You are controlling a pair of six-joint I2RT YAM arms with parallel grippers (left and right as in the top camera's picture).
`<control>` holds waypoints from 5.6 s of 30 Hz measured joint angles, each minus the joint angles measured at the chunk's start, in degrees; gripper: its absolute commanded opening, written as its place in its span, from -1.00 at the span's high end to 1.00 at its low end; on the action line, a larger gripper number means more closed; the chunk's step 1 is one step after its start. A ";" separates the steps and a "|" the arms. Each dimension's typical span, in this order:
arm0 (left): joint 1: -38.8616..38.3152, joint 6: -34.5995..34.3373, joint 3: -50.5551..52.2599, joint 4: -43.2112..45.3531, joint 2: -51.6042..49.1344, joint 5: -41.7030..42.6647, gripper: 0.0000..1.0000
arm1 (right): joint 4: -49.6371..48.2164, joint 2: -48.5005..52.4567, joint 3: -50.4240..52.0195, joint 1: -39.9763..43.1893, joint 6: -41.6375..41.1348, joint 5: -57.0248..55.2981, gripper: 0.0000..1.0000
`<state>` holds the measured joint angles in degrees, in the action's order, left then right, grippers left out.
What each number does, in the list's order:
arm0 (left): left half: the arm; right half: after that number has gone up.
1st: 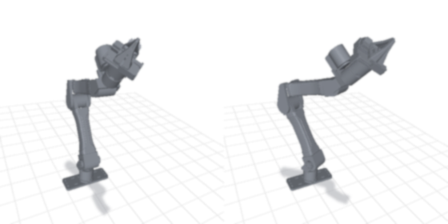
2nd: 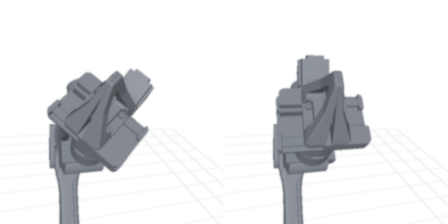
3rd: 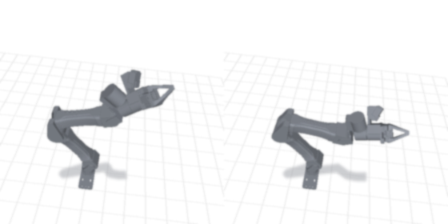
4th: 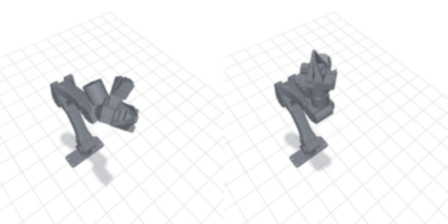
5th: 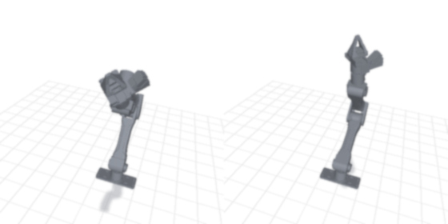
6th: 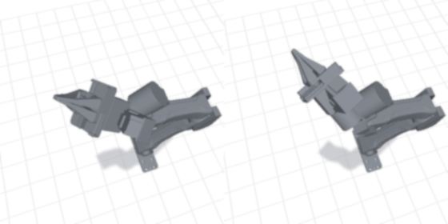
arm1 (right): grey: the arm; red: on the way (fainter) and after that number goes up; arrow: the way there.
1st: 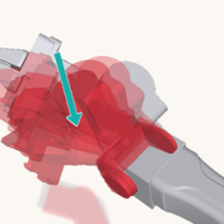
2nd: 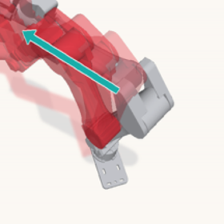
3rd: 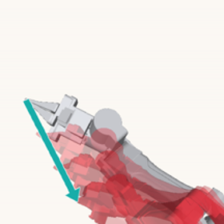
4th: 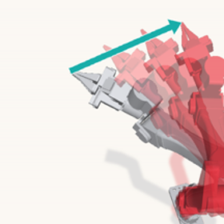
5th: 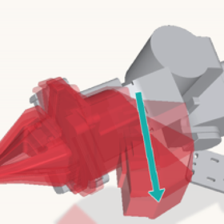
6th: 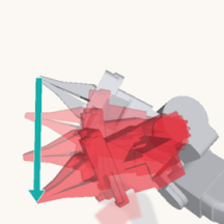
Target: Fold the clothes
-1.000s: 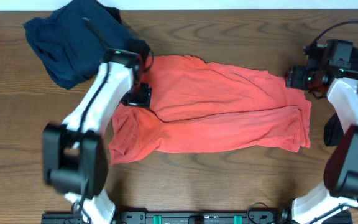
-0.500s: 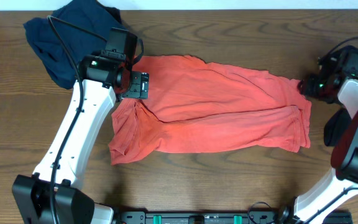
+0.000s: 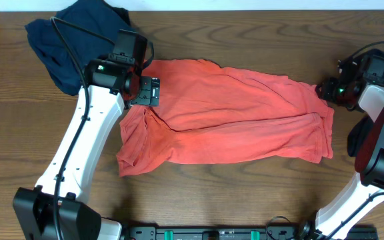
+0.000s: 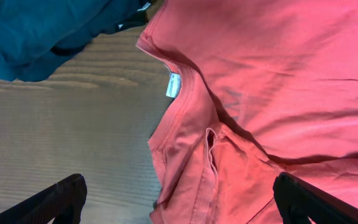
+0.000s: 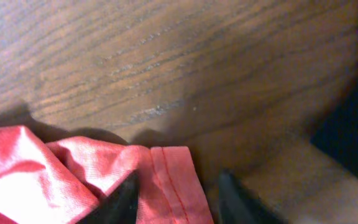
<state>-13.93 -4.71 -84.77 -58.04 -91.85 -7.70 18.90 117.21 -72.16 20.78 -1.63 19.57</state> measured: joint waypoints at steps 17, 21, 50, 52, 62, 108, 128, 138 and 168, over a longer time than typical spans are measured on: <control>0.00 0.02 0.00 1.36 0.00 0.00 -0.94 | -6.95 1.09 -7.58 -1.31 -0.24 3.06 0.98; 0.00 0.02 0.00 1.46 0.02 0.00 -0.94 | 1.11 1.01 -14.80 -1.31 0.31 3.06 0.98; 0.00 0.02 0.00 1.46 0.02 0.00 -0.95 | 48.68 -0.48 -17.97 -3.72 6.32 -1.57 0.97; 0.00 0.04 0.00 1.49 0.02 0.00 -0.94 | 47.58 -0.48 -16.87 -3.69 5.01 -3.80 0.97; 0.00 0.02 0.00 1.99 0.00 0.00 -0.94 | 43.82 -0.48 -16.55 -2.25 -3.82 -19.12 0.97; 0.00 1.75 0.00 9.20 0.00 0.02 -0.95 | 11.13 -4.79 -16.44 -2.67 1.38 2.62 0.98; 0.00 2.75 0.00 11.08 0.02 0.00 -0.95 | 14.51 -4.92 -24.11 -2.58 0.57 -6.75 0.98; 4.33 8.41 -2.56 17.16 -6.19 4.76 -0.95 | 18.21 -4.92 -24.13 -2.58 0.68 -7.67 0.98; 7.13 17.27 -22.21 22.40 -38.73 16.83 -0.94 | 25.20 -4.92 -24.13 -2.58 0.83 -7.85 0.95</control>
<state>-6.81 12.56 -106.98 -35.64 -130.58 9.13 44.10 112.29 -96.29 18.20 -0.80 11.73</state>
